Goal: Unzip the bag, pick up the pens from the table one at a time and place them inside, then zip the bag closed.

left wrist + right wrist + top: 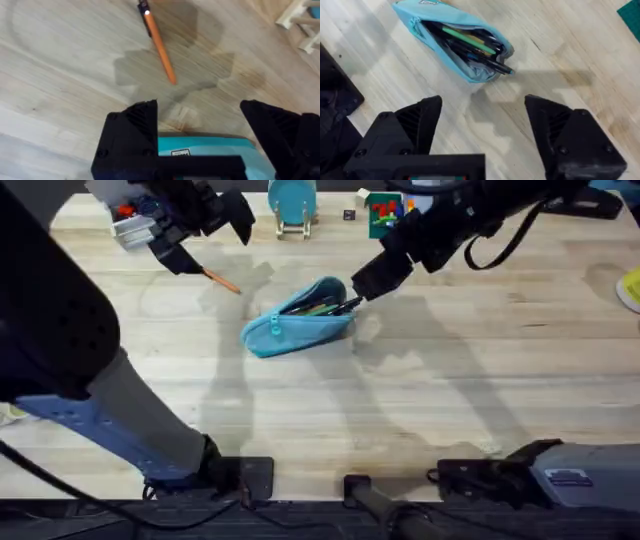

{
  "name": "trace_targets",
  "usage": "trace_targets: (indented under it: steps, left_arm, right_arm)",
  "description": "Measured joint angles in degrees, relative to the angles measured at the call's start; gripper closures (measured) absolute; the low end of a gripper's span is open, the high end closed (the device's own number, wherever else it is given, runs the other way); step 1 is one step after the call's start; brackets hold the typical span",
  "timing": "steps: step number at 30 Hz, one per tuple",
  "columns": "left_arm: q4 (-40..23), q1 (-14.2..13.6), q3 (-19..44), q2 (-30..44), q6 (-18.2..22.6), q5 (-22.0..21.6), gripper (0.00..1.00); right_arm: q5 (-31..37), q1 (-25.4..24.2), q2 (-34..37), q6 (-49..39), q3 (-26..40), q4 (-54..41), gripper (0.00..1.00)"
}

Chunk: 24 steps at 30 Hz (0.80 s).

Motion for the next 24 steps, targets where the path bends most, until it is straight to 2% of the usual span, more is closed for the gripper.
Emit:
trace_targets:
  steps: [13, 24]
  left_arm:
    - [-1.1, 0.02, 0.0, 1.48, -1.88, -2.06, 0.006]
    - [0.29, 0.02, 0.0, 7.77, -2.03, -2.3, 0.006]
  right_arm:
    - [0.0, 0.0, 0.0, 0.0, 0.0, 0.0, 0.005]
    - [0.0, -0.01, 0.0, 0.0, 0.0, -0.03, 0.006]
